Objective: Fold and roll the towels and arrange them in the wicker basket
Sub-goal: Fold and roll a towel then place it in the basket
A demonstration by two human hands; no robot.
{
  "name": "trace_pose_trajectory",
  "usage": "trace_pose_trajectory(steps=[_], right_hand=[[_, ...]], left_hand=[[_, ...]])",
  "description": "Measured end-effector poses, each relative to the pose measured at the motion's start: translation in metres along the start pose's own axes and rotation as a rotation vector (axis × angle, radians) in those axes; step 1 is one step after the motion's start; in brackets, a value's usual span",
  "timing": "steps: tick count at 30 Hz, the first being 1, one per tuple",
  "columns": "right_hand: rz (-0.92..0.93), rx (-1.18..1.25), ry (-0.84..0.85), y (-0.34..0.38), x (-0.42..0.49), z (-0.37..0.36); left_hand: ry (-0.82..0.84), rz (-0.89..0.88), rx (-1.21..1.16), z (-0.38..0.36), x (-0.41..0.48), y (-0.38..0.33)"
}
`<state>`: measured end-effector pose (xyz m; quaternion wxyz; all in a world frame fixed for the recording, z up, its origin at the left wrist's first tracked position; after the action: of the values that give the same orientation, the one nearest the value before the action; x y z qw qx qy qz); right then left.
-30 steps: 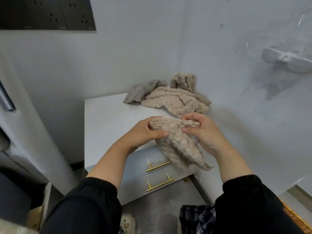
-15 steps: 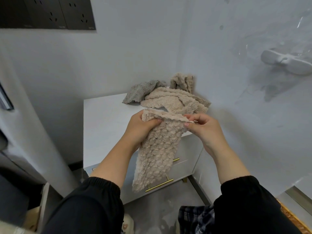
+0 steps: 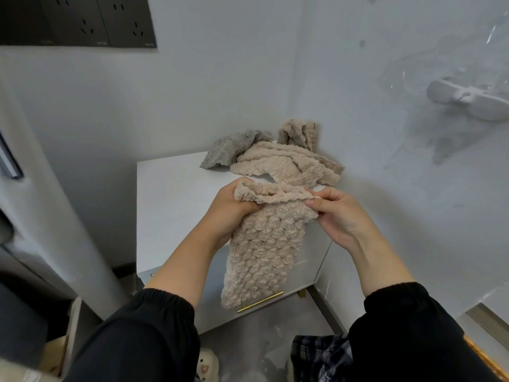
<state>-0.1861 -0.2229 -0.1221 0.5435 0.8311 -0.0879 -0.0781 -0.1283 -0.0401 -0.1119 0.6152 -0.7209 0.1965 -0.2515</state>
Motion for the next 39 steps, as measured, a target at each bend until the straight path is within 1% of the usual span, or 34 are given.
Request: trace_pose_trajectory(steps=[5,7,9,10,11,13,14,16,17,19,20,22,25,27,29,31,32,34,36,37,39], right_hand=[[0.110,-0.119,-0.110,0.007,0.000,0.008],[0.128,-0.049,-0.140,0.007,0.001,0.011],[0.059,0.140,-0.060,0.003,0.003,0.006],[0.004,0.207,0.017,0.000,0.003,0.000],[-0.052,0.223,0.094,-0.002,0.001,-0.006],[-0.142,0.134,0.202,-0.007,-0.003,-0.014],[-0.171,0.049,0.208,-0.010,-0.003,-0.014],[-0.195,-0.115,0.137,-0.015,-0.003,-0.008],[-0.176,-0.173,0.078,-0.016,-0.001,-0.003],[-0.105,-0.215,-0.017,-0.011,0.000,0.001],[-0.073,-0.213,-0.035,-0.010,0.001,0.002],[-0.066,-0.215,-0.035,-0.009,0.000,-0.001],[-0.080,-0.263,0.024,-0.008,-0.003,-0.010],[-0.048,-0.298,0.004,-0.005,-0.004,-0.009],[-0.021,-0.319,-0.036,-0.004,-0.002,-0.005],[0.021,-0.426,-0.049,-0.001,0.000,-0.003],[0.045,-0.519,-0.055,0.000,0.002,-0.002],[0.055,-0.667,-0.060,0.003,0.005,-0.007],[0.051,-0.683,-0.055,0.002,0.010,-0.011],[0.031,-0.666,-0.060,0.000,0.014,-0.013],[-0.034,-0.614,-0.055,-0.005,0.019,-0.019]], left_hand=[[-0.048,0.075,-0.069,0.000,0.001,0.006],[-0.078,0.089,-0.079,0.000,0.001,0.006],[-0.127,0.059,-0.089,0.001,0.001,0.005],[-0.159,0.039,-0.094,0.001,0.001,0.003],[-0.193,0.022,-0.100,0.002,0.001,0.002],[-0.259,-0.003,-0.090,0.005,0.000,0.001],[-0.291,-0.015,-0.063,0.007,-0.001,0.000],[-0.364,-0.054,0.086,0.012,-0.002,-0.003],[-0.399,-0.085,0.192,0.013,-0.004,-0.006],[-0.442,-0.136,0.354,0.014,-0.005,-0.012],[-0.449,-0.146,0.393,0.015,-0.005,-0.013],[-0.449,-0.148,0.431,0.016,-0.004,-0.014],[-0.398,-0.106,0.430,0.017,-0.002,-0.011],[-0.309,0.002,0.379,0.020,0.000,-0.006],[-0.189,0.157,0.298,0.024,-0.001,0.000],[-0.094,0.272,0.265,0.031,-0.006,0.001],[-0.085,0.282,0.295,0.036,-0.008,-0.001],[-0.147,0.253,0.468,0.050,-0.009,-0.007],[-0.255,0.229,0.654,0.060,-0.009,-0.011],[-0.303,0.232,0.675,0.062,-0.009,-0.012],[-0.341,0.253,0.632,0.065,-0.008,-0.009]])
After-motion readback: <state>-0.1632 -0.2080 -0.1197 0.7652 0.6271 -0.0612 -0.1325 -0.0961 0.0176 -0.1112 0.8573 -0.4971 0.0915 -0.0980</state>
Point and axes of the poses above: each hand's wrist, its own x-axis towards the middle knuckle, its own z-axis out of the back of the hand, y = z × x, the point moved 6 cm from there along x, towards the middle knuckle, and after that the axes turned 6 degrees about y, right-handed, at the moved point
